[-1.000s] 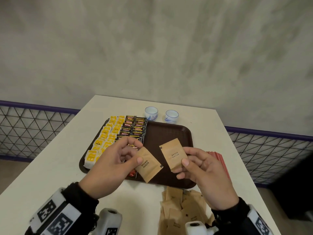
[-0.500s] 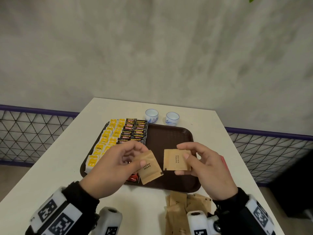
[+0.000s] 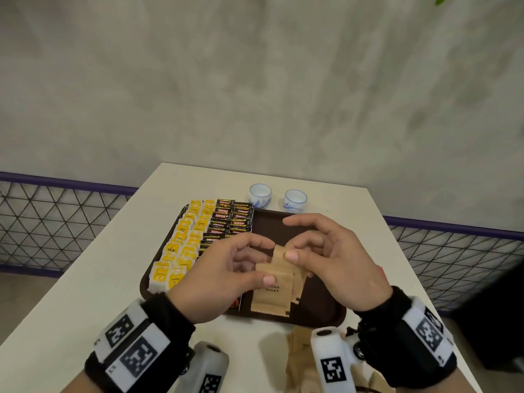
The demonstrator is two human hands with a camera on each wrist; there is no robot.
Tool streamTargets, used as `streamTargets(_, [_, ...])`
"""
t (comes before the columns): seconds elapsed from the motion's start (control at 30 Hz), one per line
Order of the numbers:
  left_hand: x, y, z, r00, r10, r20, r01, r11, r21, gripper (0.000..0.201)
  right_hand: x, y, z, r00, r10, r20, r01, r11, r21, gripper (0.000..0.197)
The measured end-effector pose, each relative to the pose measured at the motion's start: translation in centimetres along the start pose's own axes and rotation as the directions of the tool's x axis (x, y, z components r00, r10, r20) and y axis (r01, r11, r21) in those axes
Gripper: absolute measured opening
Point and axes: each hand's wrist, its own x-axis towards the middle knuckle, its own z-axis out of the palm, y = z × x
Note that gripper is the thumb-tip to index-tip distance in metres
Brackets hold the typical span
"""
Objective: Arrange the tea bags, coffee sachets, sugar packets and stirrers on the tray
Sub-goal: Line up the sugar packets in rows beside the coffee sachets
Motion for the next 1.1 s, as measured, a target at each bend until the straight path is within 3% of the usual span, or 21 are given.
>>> streamTargets(0.07, [0.3,-0.3,0.2,1.000,-0.017,0.023,0.017,1.000,0.001,0.037,0.4,0.4,0.3,1.000,-0.001,-0.021,0.001,1.000,0.005,0.037])
streamTargets(0.2, [1.1,-0.7,-0.2,0.996,-0.059,-0.061,0.054,0.996,-0.066,0.034,0.7,1.7,0.6,0.992,0.058,-0.112,-0.050,0.996,0.071,0.029])
streamTargets(0.3, [2.0,-1.1,-0.7,0.992,-0.068,-0.103,0.058,0.994,-0.092,0.034,0.7,2.7,0.6,0.987,0.136,-0.082,-0.130,0.989,0.073,0.028])
streamTargets(0.4, [2.8,-1.4,-0.8,0.993,-0.059,-0.101,0.053,0.996,-0.066,0.033,1.3,3.3,1.0,0.989,0.145,-0.036,-0.144,0.989,0.010,0.027])
streamTargets(0.57, [3.6,-2.2,-1.4,0.988,-0.061,-0.143,0.071,0.995,0.067,0.040,3.4,5.0,0.9,0.973,0.216,-0.081,-0.214,0.976,0.030,0.027])
streamTargets(0.67, [3.0,-3.4,-2.9,0.981,-0.080,-0.176,0.105,0.984,0.143,0.044,5.2,7.3,0.0,0.926,0.351,-0.142,-0.344,0.936,0.069,0.024])
streamTargets(0.83, [1.4,-5.8,-5.6,0.949,-0.154,-0.275,0.204,0.965,0.165,0.031,9.7,12.0,-1.3,0.808,0.534,-0.248,-0.541,0.840,0.045,0.023])
streamTargets(0.97, [1.7,-6.3,-6.0,0.953,-0.151,-0.262,0.219,0.942,0.254,0.027,12.7,13.7,-0.9,0.785,0.564,-0.257,-0.574,0.818,0.042,0.027])
streamTargets(1.1, [2.8,-6.2,-5.1,0.971,-0.113,-0.209,0.170,0.947,0.274,0.025,16.3,15.6,-0.7,0.782,0.542,-0.307,-0.595,0.796,-0.112,0.028])
